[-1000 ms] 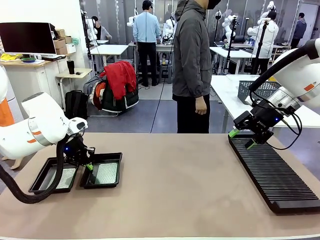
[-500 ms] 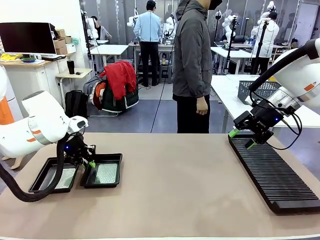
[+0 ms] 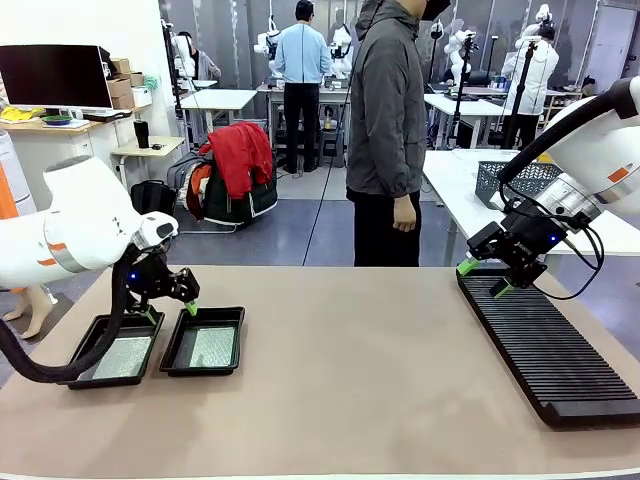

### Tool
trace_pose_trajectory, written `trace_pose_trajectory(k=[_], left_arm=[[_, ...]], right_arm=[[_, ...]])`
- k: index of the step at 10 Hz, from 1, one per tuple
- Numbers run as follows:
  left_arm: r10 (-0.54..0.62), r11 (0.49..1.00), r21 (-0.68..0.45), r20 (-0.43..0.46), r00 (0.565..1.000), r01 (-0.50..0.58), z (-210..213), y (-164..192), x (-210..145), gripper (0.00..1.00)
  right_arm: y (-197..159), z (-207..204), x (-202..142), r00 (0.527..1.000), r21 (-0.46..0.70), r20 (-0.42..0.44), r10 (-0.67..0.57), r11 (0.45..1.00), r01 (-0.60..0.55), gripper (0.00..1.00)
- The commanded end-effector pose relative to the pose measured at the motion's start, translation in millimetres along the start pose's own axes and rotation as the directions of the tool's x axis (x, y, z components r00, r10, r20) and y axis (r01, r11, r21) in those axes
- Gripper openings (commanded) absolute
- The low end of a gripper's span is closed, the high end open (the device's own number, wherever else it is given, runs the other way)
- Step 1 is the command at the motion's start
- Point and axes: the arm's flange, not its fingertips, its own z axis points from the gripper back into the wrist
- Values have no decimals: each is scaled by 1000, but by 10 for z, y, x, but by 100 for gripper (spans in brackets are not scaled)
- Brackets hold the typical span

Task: Inspect and transfer BCBs to ESD trays.
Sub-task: Pick up the ESD tray and place it on the left side of the table.

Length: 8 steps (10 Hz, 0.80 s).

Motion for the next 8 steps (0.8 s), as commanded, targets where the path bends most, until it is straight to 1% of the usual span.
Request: trace_pose_trajectory(k=[1,3,5,8], left_arm=[[-5,998,67,-41,999,7,269,-51,-91,100],[-6,991,135,-86,996,17,508,-102,-170,100],[-20,981,192,-100,995,39,693,-140,-244,100],[-24,970,237,-126,992,53,840,-188,-281,100]], right_arm=[[25,-7,-1,1000,-5,10,-23,1000,23,100],[25,-7,-1,1000,-5,10,-23,1000,23,100],[25,-7,-1,1000,-5,10,-23,1000,23,100],[25,-7,-1,1000,-5,10,-23,1000,23,100]])
